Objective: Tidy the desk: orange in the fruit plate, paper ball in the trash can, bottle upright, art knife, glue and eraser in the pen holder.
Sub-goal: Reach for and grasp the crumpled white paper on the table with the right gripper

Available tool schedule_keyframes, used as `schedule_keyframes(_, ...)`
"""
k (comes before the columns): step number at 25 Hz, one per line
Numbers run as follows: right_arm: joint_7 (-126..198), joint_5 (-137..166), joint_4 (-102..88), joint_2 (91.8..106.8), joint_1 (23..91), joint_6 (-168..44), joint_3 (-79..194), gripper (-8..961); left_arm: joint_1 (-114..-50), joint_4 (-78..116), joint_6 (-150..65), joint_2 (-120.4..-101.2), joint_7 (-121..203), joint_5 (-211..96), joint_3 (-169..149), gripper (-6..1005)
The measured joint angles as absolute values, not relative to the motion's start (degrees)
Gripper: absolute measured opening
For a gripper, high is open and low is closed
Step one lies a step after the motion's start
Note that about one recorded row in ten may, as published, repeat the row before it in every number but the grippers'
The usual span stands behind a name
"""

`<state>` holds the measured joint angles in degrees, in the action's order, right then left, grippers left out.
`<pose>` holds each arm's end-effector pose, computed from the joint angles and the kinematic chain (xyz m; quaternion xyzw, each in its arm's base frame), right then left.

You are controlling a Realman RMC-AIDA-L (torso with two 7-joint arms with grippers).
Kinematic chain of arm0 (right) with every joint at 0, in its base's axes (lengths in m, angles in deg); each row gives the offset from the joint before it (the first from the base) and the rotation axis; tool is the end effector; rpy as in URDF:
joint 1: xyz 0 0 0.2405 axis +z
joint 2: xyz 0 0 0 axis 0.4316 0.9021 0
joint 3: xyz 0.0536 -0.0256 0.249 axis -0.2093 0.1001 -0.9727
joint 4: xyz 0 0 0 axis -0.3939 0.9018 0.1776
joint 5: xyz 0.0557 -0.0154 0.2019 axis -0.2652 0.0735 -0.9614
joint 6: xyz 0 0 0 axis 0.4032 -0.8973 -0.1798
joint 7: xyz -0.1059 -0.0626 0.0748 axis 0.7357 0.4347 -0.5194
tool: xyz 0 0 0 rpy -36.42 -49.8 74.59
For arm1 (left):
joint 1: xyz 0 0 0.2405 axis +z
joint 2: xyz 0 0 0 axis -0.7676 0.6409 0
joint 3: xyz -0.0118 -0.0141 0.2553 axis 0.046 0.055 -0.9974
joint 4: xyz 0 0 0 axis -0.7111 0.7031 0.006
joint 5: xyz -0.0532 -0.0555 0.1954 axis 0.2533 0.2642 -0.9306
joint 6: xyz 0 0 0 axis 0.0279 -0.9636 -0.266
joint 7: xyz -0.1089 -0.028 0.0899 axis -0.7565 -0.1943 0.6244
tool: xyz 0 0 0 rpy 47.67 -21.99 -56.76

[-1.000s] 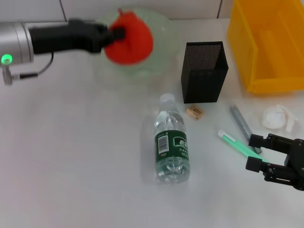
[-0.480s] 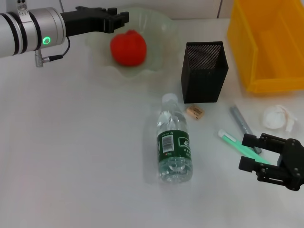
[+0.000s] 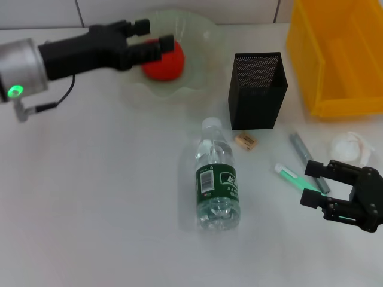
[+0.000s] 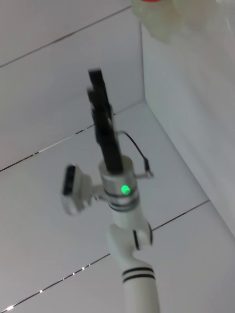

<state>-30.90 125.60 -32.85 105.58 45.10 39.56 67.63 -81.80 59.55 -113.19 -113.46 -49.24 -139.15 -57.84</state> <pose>0.3110 0.2260 0.0095 -0.8849 0.2766 0.3635 0.0916 -0.2138 0.3756 0.0198 -0.8977 -0.2452 -0.3221 0.1738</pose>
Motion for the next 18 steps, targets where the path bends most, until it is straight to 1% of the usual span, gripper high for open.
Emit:
schedule_keyframes(2, -30.9, 125.2, -33.0, 105.47, 45.1, 39.5, 67.4, 738, -79.4, 59.9, -119.3, -112.82, -47.3, -139.1, -57.8, 749)
schedule_keyframes(4, -31.1, 124.8, -33.4, 105.24, 45.2, 39.5, 66.8, 738, -75.4, 58.8, -130.3, -111.51, -43.0, -139.8, -58.3, 796)
schedule_keyframes(6, -32.7, 124.2, -34.8, 105.03, 45.5, 39.6, 66.0, 738, -74.2, 58.1, -133.1, -111.25, -41.3, -140.7, -58.7, 842)
schedule_keyframes(7, -33.8, 123.8, -35.9, 104.93, 45.8, 39.7, 65.9, 738, -73.2, 57.5, -135.1, -111.06, -39.9, -141.9, -58.9, 842)
schedule_keyframes(8, -35.7, 123.8, -37.8, 104.80, 46.2, 40.2, 66.1, 738, -72.5, 57.1, -136.4, -111.07, -39.1, -143.2, -59.1, 842)
schedule_keyframes(9, -42.0, 124.5, -42.8, 104.30, 47.7, 41.1, 68.1, 738, -71.8, 56.8, -137.2, -111.38, -38.4, -145.8, -59.1, 842)
schedule_keyframes(10, -42.0, 124.5, -42.8, 104.30, 47.7, 41.1, 68.1, 738, -71.8, 56.8, -137.2, -111.38, -38.4, -145.8, -59.1, 841)
schedule_keyframes(14, -58.0, 126.3, -56.0, 103.57, 50.7, 44.5, 74.5, 738, -72.0, 55.3, -136.8, -112.15, -37.9, -149.8, -59.0, 841)
schedule_keyframes(16, -64.7, 126.6, -65.0, 103.67, 51.2, 46.8, 78.0, 738, -72.5, 54.3, -136.7, -112.40, -37.5, -151.1, -59.0, 841)
schedule_keyframes(18, -70.8, 128.0, -73.7, 104.13, 51.3, 47.7, 81.6, 738, -72.7, 53.9, -136.5, -112.55, -37.4, -151.2, -59.0, 842)
